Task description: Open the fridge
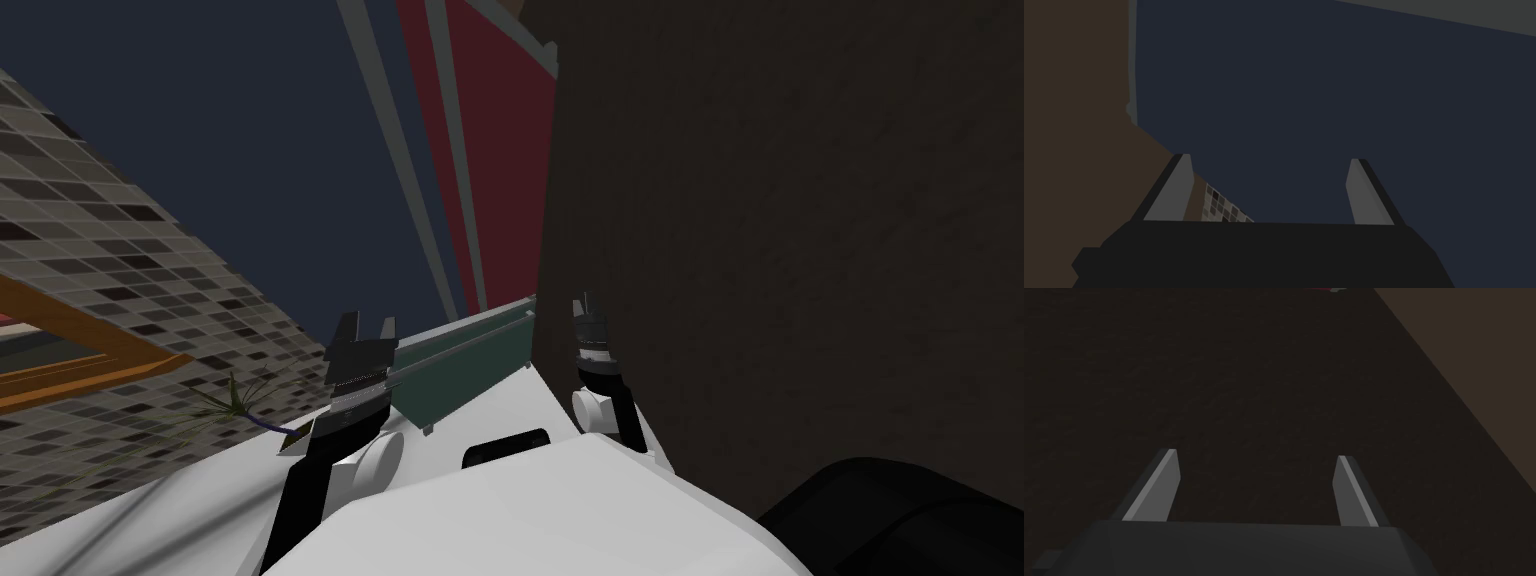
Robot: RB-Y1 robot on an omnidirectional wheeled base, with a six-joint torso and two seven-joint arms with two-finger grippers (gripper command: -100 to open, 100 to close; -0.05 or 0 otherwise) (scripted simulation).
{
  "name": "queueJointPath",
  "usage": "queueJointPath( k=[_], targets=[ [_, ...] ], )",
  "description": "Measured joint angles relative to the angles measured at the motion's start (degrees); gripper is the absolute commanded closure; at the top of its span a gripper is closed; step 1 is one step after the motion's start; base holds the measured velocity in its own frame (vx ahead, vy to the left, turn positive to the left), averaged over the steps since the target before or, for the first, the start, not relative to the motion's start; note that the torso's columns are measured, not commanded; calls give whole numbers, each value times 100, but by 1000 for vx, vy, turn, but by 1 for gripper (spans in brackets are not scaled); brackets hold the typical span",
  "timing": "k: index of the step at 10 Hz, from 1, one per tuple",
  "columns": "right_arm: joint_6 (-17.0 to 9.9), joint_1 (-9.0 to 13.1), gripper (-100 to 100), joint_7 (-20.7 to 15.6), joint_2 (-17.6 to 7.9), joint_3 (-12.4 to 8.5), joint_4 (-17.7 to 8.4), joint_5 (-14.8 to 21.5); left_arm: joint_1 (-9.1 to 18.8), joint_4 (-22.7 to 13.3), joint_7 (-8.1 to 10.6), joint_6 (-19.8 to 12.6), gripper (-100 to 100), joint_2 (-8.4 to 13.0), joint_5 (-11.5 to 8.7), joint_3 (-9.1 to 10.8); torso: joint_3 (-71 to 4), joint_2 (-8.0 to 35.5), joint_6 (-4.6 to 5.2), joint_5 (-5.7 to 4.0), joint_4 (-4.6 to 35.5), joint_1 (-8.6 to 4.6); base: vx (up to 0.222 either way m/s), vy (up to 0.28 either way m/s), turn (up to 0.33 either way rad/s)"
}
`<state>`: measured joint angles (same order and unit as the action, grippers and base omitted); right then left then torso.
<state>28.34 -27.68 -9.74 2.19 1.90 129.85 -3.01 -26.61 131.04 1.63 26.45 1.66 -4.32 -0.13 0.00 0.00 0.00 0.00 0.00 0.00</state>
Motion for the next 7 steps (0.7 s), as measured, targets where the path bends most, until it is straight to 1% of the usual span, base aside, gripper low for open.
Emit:
queueJointPath(
  k=[1, 2, 7],
  targets=[
    [0, 0, 0, 0, 0, 0, 0, 0, 0, 0, 0, 0, 0, 0, 0, 0, -467, 232, 0, 0, 235, 0, 0, 0, 0],
    [0, 0, 0, 0, 0, 0, 0, 0, 0, 0, 0, 0, 0, 0, 0, 0, -1200, 597, 0, 0, 600, 0, 0, 0, 0],
    [1, 0, 0, 0, 0, 0, 2, 0, 0, 1, 0, 0, 0, 0, 0, 0, -5381, 2692, 0, 0, 2691, 0, 0, 0, 0]
  ],
)
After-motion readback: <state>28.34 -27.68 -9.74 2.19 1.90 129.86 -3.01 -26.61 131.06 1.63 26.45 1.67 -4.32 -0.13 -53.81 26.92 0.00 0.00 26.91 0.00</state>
